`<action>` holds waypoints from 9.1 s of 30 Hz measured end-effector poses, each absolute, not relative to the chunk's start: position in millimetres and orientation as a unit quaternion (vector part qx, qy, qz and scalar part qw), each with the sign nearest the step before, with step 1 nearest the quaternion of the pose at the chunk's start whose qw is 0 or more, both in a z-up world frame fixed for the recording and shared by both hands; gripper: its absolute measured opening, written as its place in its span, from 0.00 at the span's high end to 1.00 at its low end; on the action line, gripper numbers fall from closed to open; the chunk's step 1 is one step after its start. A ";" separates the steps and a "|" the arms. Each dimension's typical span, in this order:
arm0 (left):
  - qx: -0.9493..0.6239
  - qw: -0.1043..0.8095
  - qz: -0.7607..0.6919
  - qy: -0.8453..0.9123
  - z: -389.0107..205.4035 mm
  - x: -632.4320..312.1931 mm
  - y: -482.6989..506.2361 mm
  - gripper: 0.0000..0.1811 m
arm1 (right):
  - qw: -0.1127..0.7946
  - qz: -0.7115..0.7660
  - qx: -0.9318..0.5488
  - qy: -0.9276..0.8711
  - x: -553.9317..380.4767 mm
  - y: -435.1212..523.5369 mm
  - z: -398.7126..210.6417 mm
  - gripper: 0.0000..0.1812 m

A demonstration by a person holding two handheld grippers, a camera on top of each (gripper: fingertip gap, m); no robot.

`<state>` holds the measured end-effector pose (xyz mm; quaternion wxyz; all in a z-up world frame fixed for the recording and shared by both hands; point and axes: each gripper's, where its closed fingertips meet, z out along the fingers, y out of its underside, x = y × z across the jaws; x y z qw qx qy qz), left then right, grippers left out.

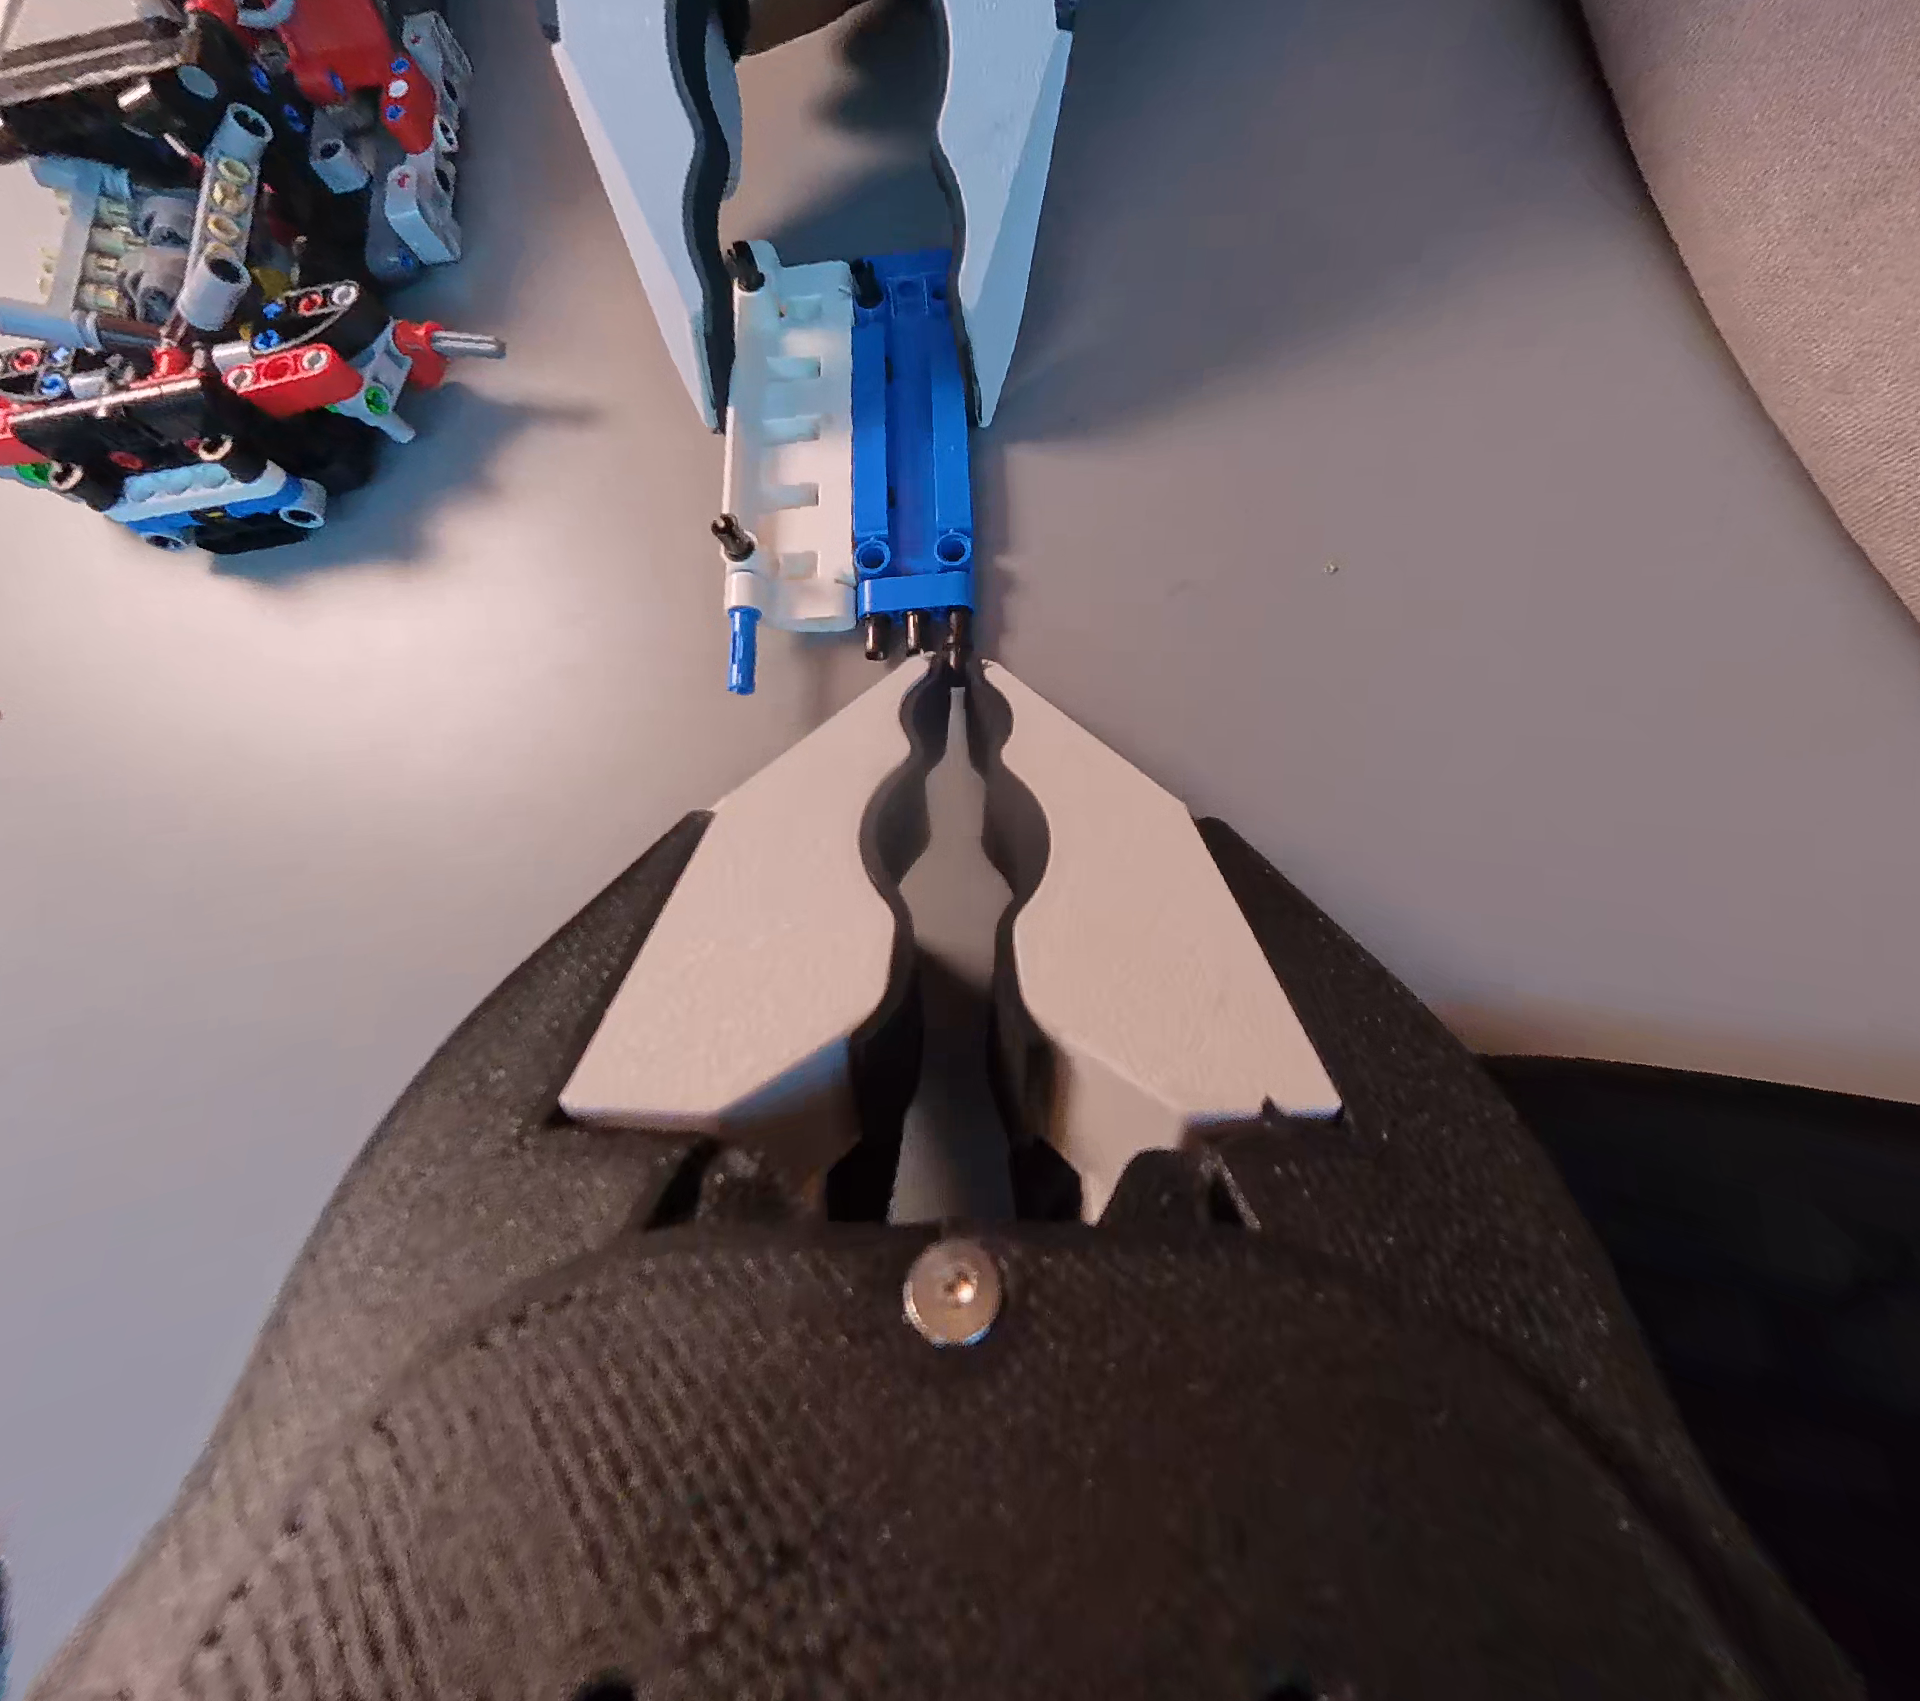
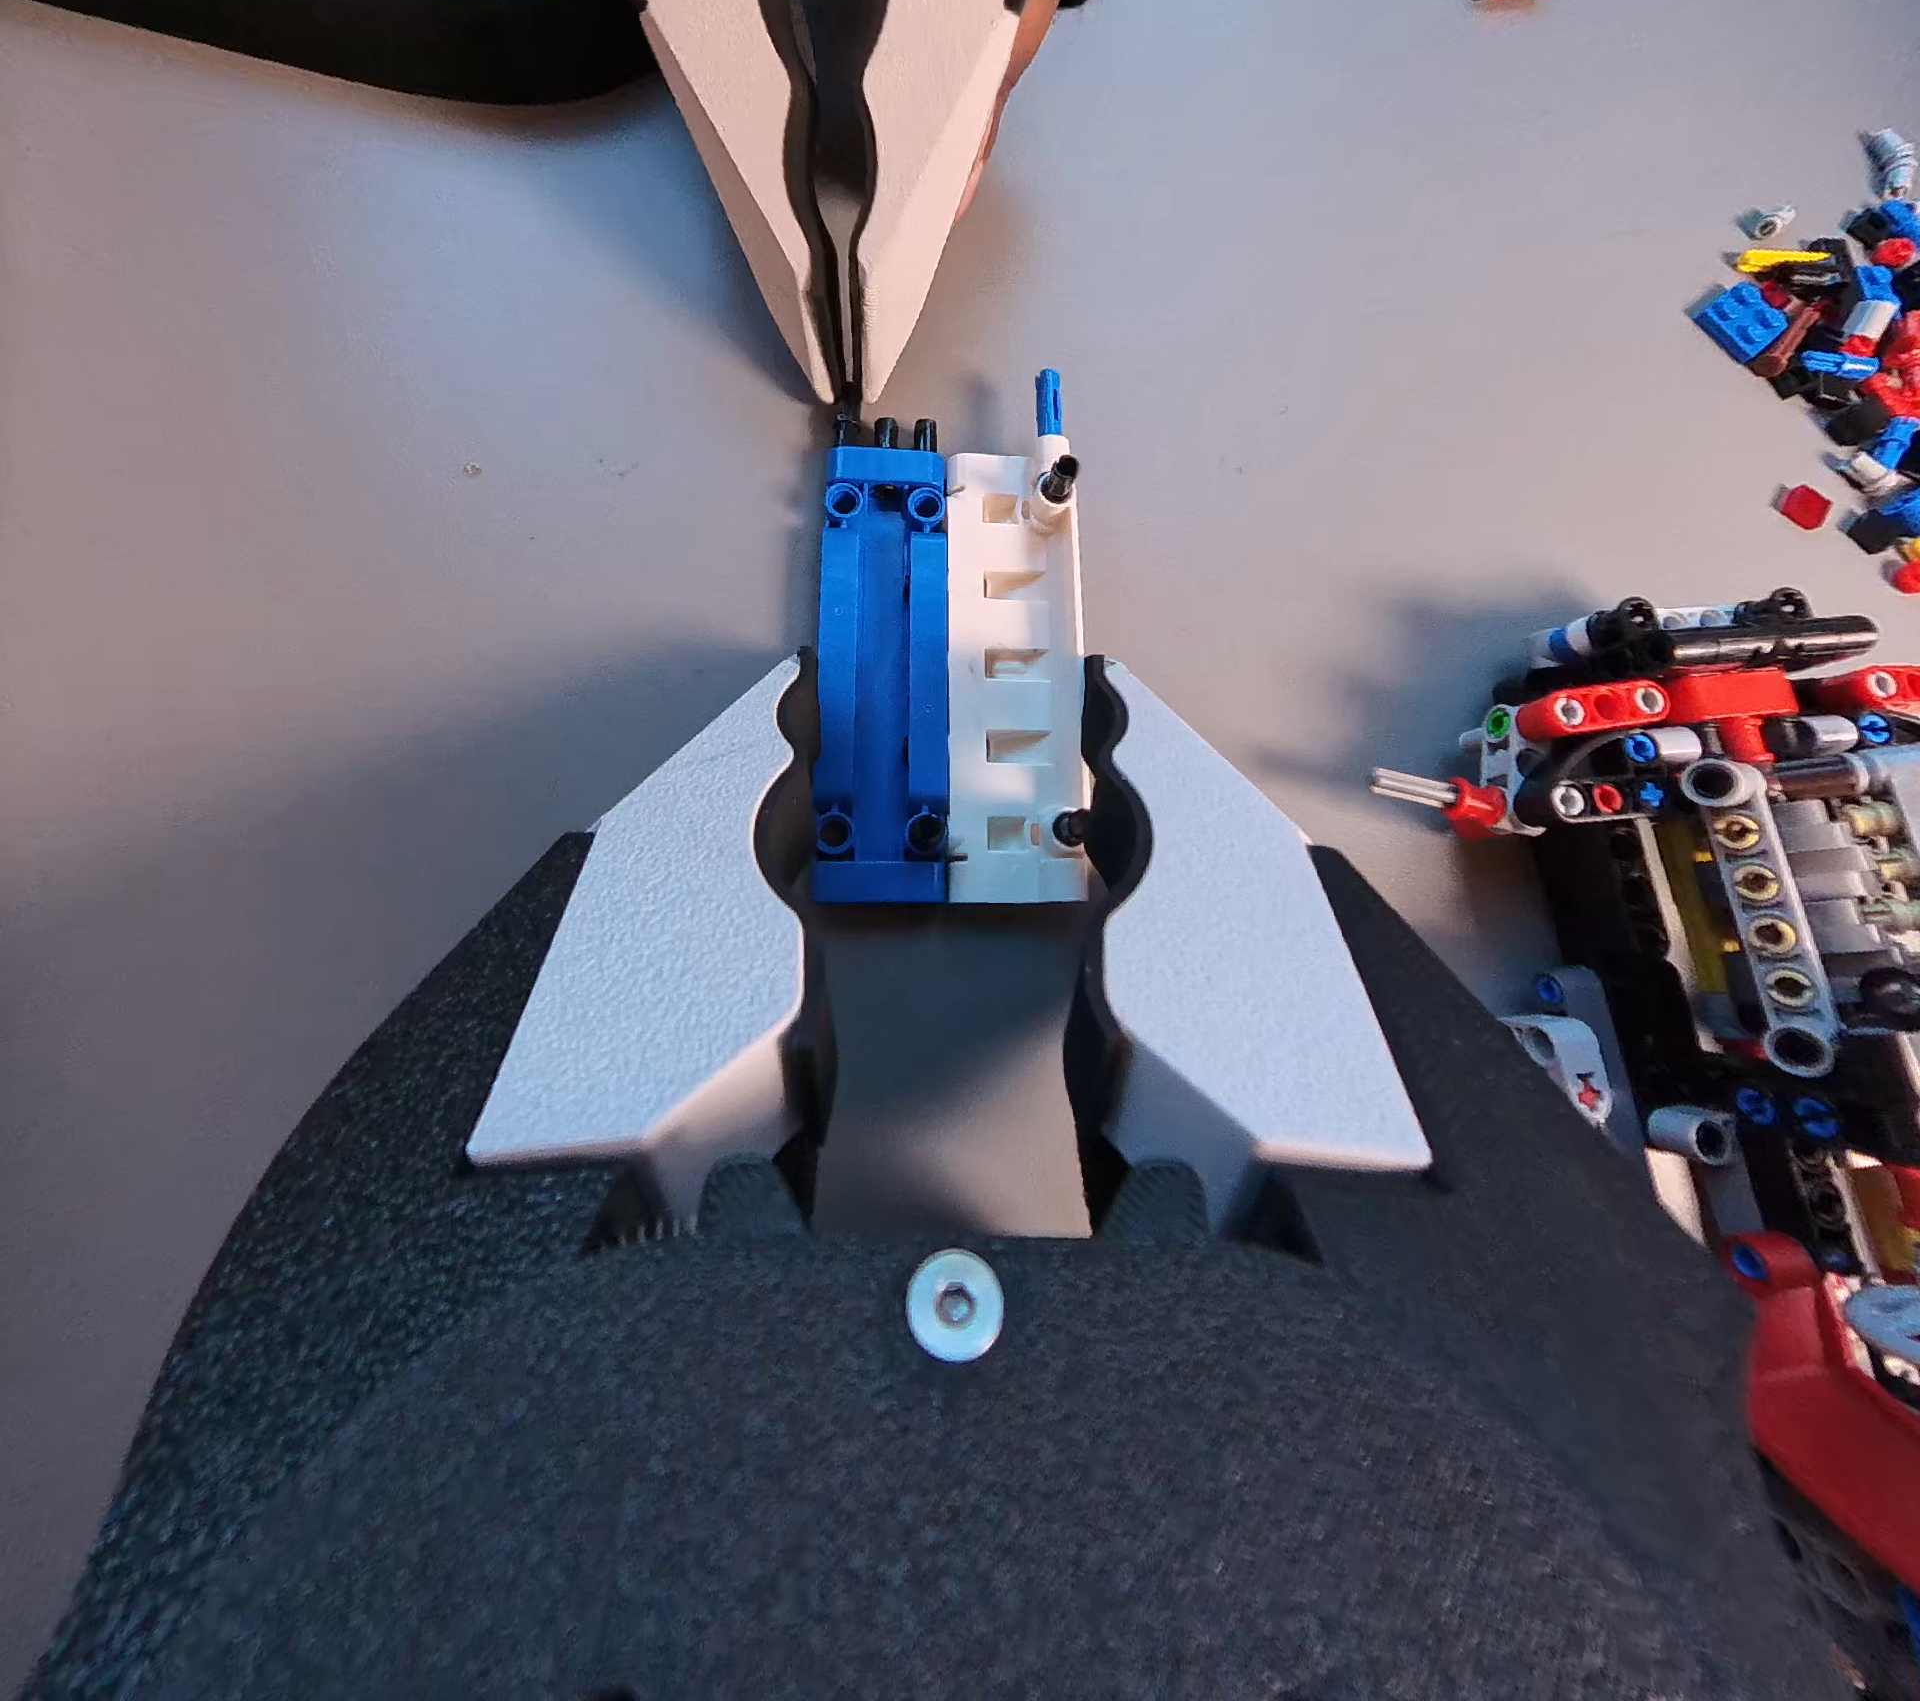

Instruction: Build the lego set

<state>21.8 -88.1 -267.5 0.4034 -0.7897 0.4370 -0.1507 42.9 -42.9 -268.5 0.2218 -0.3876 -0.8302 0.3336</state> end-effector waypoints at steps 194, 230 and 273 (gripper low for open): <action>-0.906 0.347 -0.094 0.225 -271.4 21.9 -78.7 0.91 | 0.236 0.319 -0.411 -0.821 40.5 -41.7 -268.9 0.72; -0.919 0.327 -0.109 0.191 -270.4 32.8 -69.7 0.89 | 0.239 0.320 -0.413 -0.819 40.7 -42.0 -268.9 0.72; -0.878 0.401 -0.079 0.248 -269.1 -12.7 -56.2 0.73 | 0.283 0.389 -0.305 -0.822 -8.7 -41.4 -233.1 0.68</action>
